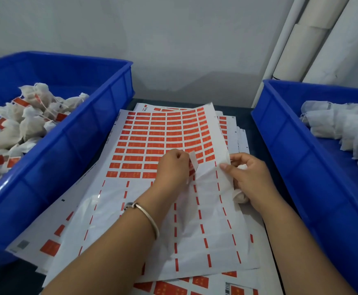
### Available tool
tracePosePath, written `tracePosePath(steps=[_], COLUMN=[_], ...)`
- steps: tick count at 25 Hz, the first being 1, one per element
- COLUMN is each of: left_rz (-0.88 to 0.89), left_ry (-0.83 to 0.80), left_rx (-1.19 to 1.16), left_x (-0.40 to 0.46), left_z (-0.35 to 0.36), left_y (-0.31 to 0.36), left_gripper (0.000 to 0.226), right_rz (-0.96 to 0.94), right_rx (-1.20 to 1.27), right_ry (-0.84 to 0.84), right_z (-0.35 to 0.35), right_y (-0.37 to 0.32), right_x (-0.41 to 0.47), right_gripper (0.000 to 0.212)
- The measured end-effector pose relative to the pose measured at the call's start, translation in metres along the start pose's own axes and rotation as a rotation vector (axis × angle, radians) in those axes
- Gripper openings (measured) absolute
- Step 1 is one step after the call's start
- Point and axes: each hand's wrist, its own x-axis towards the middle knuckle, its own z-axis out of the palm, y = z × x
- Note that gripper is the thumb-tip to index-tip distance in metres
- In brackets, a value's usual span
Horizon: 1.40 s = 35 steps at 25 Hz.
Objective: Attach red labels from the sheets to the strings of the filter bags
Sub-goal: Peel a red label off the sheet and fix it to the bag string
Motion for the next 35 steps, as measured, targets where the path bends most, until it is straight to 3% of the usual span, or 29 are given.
tracePosePath(steps=[3,6,9,11,15,18,22,26,28,30,35], left_rz=[-0.133,-0.163,-0.155,-0.15,-0.341,-0.314,-0.182,-0.05,-0.007,0.044,0.074], left_ry=[0.047,-0.091,0.055,0.05,0.05,0.047,0.057,-0.08,-0.119,-0.131,-0.185], left_rx=[-0.159,-0.301,-0.196,-0.296,-0.57,-0.631,-0.672,-0.627,-0.508,-0.396,-0.27], left_x=[0.002,0.001,0.0,0.002,-0.003,-0.002,-0.005,-0.017,-0.023,-0.027,-0.028], left_z=[-0.011,-0.024,-0.027,-0.029,-0.037,-0.038,-0.04,-0.04,-0.035,-0.031,-0.03], left_y=[0.002,0.001,-0.006,-0.01,-0.01,-0.014,-0.016,-0.018,-0.019,-0.02,-0.021], left_gripper=[0.029,0.039,0.051,0.035,0.007,0.018,0.015,0.016,0.018,0.019,0.019], right_rz=[0.089,0.124,0.026,-0.08,-0.272,-0.368,-0.4,-0.346,-0.315,-0.314,-0.251], right_rx=[-0.045,-0.13,-0.247,-0.218,-0.203,-0.082,0.042,0.031,-0.013,-0.031,0.004], right_ry=[0.017,0.041,0.089,0.096,0.103,0.063,-0.145,-0.252,-0.227,-0.184,-0.047], right_z=[-0.004,-0.01,-0.019,-0.024,-0.033,-0.029,-0.005,0.025,0.034,0.038,0.041], right_y=[0.001,-0.004,-0.014,-0.027,-0.053,-0.077,-0.09,-0.065,-0.052,-0.042,-0.032], right_x=[0.002,0.003,0.0,-0.007,-0.028,-0.047,-0.062,-0.063,-0.058,-0.052,-0.041], right_gripper=[0.007,0.012,0.016,0.016,0.009,0.012,0.016,0.009,0.004,0.017,0.017])
